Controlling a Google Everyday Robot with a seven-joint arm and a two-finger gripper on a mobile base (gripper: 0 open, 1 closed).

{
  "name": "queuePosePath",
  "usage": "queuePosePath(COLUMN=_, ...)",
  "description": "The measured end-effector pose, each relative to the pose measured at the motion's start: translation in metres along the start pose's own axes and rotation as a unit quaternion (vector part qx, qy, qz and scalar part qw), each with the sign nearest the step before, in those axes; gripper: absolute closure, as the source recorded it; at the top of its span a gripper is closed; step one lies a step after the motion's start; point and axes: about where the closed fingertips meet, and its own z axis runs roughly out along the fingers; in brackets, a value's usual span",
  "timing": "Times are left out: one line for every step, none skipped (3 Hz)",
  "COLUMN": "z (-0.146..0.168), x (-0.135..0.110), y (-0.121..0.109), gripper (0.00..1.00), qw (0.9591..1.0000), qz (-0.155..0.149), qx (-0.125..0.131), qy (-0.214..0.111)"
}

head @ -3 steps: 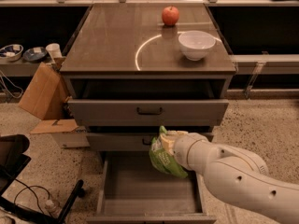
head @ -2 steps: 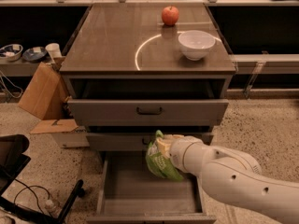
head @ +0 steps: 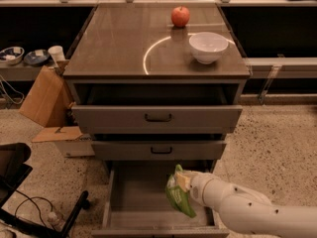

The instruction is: Place green rice chip bag into bottom drawer

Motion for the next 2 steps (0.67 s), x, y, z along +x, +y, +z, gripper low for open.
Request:
queuePosePath(z=0.03, x=0.04, y=-0.033, gripper=1.0, qw=0.9992, qz=0.038, qx=-0.009, qy=0.007)
queuePosePath(z=0.078, x=0.058, y=-0.052, gripper=1.0, qw=0.9974, qz=0.061, qx=-0.034, qy=0.015)
